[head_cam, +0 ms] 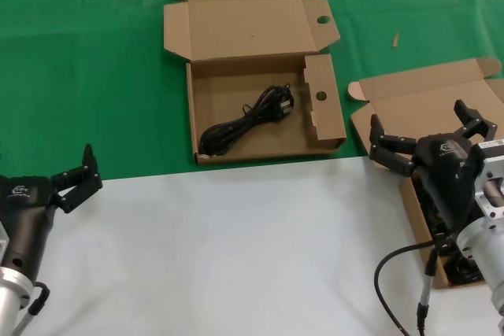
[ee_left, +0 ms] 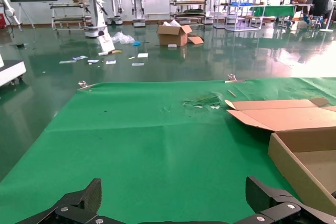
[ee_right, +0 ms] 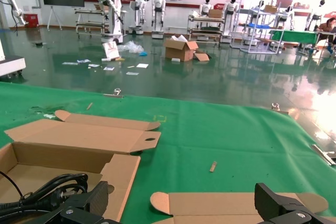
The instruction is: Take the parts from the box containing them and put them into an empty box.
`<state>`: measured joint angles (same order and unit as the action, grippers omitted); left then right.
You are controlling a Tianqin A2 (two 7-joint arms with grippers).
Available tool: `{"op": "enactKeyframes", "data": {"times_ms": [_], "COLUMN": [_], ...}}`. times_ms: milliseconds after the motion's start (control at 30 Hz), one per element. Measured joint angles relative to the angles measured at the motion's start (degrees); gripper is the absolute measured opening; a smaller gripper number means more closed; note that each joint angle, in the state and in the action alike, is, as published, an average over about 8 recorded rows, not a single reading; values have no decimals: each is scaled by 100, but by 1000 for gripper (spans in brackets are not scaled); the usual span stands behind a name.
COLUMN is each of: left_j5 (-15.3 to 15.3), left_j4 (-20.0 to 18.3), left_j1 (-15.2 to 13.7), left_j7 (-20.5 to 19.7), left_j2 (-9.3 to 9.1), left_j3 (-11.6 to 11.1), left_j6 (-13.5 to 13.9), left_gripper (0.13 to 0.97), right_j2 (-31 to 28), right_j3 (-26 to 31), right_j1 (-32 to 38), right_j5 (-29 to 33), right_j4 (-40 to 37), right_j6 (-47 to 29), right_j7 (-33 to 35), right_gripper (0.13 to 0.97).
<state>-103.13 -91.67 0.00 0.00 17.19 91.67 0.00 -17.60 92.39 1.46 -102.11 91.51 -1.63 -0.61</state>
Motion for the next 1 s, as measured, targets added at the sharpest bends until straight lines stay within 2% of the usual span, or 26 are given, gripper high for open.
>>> {"op": "enactKeyframes", "data": {"times_ms": [1000], "left_j5": [0], "left_j4": [0], "left_j1": [0], "left_j7": [0], "left_j2": [0], "left_j3": [0], "left_j6": [0], "left_gripper": [966], "right_j2": [0], "right_j3": [0], "right_j1": [0], "right_j5": [0], "right_j4": [0], "right_j6": [0], "right_j7": [0], "right_gripper": [966]}}
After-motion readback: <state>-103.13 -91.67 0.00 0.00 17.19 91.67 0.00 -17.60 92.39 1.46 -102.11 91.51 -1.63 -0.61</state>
